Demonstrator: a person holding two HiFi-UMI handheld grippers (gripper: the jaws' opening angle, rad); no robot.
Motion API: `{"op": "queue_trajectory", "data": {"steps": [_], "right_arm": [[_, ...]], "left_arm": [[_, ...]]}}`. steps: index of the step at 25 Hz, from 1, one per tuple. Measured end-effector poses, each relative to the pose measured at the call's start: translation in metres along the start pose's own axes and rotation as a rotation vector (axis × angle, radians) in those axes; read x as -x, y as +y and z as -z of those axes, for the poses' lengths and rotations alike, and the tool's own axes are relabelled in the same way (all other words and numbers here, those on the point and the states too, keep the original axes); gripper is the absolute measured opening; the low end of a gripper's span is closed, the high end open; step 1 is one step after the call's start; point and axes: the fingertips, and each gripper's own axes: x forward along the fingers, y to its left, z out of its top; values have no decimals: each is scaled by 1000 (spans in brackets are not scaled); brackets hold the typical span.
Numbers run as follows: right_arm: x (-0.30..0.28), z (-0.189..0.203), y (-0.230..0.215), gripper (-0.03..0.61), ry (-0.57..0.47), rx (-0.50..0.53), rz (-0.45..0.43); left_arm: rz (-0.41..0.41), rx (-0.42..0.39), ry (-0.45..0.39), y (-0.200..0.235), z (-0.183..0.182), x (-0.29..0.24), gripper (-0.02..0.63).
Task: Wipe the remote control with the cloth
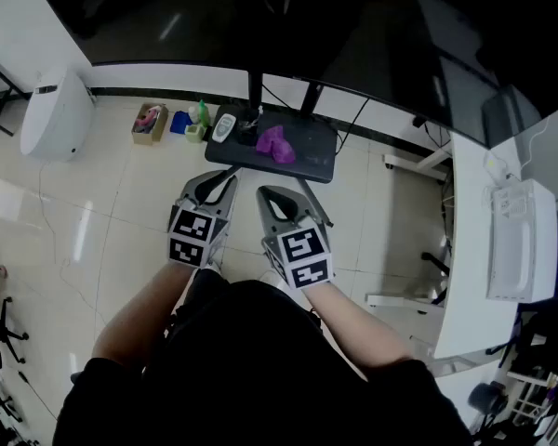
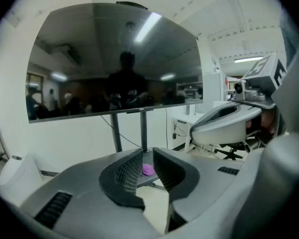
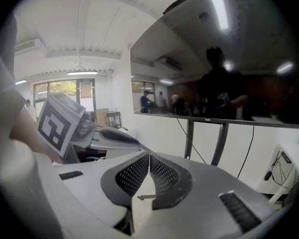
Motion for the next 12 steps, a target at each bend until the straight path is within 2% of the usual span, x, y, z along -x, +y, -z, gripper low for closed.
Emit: {"op": "queue_trajectory", "data": {"steps": [6, 12], "right_arm": [[-29, 19, -21, 29, 58, -49, 22], [-91, 46, -64, 29, 132, -101, 82]], "left_arm": [[-53, 33, 106, 65, 28, -59, 183], [-80, 71, 238, 146, 94, -157, 261]]}}
